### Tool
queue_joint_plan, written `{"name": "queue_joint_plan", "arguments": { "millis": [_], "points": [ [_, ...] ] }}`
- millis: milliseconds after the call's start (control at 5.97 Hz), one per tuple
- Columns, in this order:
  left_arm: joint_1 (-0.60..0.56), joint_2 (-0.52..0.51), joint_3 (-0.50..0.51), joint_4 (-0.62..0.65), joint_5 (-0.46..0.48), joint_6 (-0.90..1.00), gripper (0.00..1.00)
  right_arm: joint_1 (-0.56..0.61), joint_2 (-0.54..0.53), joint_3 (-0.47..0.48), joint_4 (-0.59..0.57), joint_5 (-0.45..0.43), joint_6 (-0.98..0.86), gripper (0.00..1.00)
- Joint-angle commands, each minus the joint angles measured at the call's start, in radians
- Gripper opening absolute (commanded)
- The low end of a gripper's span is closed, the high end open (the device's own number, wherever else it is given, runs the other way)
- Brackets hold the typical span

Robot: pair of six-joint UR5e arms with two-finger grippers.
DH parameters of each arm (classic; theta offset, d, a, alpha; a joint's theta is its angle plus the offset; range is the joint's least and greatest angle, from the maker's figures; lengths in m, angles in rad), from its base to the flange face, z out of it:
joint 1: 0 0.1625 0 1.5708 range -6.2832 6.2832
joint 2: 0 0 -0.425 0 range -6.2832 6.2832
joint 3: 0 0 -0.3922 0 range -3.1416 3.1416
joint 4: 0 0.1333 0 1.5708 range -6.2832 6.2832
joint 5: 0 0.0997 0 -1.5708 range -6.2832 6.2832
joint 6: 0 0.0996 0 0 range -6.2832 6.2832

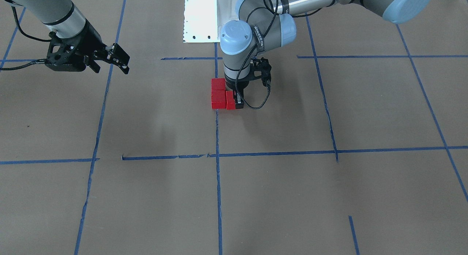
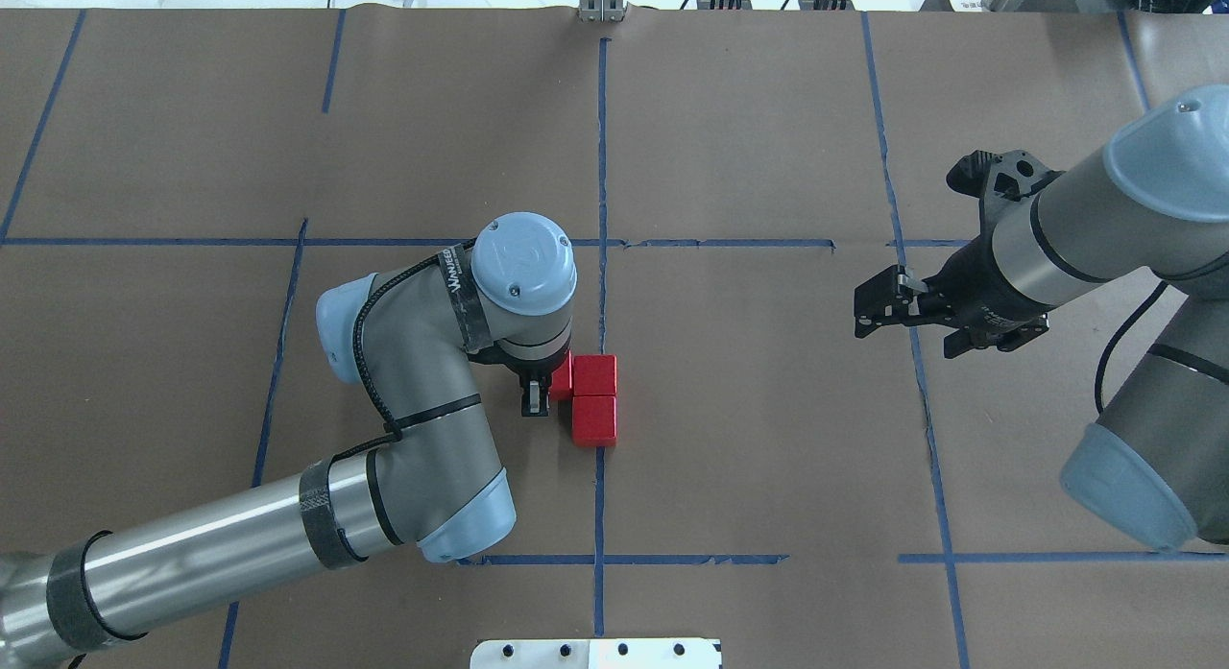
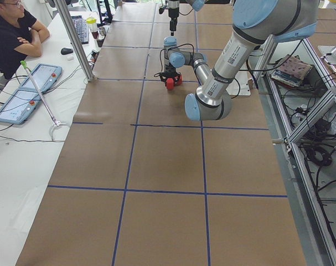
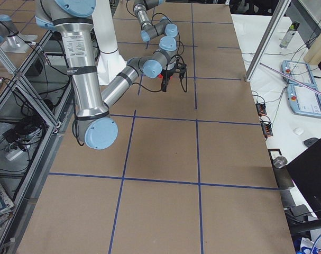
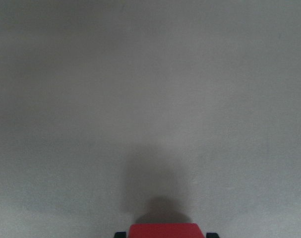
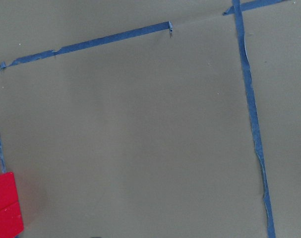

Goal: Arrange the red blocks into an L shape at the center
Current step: 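Carry the cube and set it beside the farther center cube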

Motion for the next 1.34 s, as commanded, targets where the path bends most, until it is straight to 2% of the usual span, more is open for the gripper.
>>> {"name": "queue_joint_plan", "arguments": {
  "millis": [0, 503, 670, 838, 1005, 1173],
  "points": [
    [0.001, 0.002, -0.003, -0.002, 0.000, 0.014, 0.99, 0.000, 0.001, 0.000, 0.000, 0.000, 0.000, 1.00],
    [0.001, 0.004, -0.017, -0.004, -0.008, 0.025, 1.00, 0.002, 0.003, 0.001, 0.000, 0.000, -0.002, 1.00],
    [-0.001, 0.008, -0.058, 0.007, -0.008, 0.026, 1.00, 0.003, 0.003, 0.003, 0.000, 0.000, 0.000, 1.00],
    [-0.010, 0.040, -0.136, 0.020, -0.010, 0.104, 1.00, 0.006, 0.003, 0.005, 0.000, 0.000, -0.002, 1.00],
    [-0.047, 0.062, -0.226, 0.087, -0.037, 0.265, 1.00, 0.023, 0.005, 0.002, 0.000, 0.014, -0.002, 1.00],
    [-0.118, 0.097, -0.292, 0.120, -0.106, 0.363, 1.00, 0.066, 0.005, -0.005, -0.009, 0.018, -0.006, 1.00]
  ]
}}
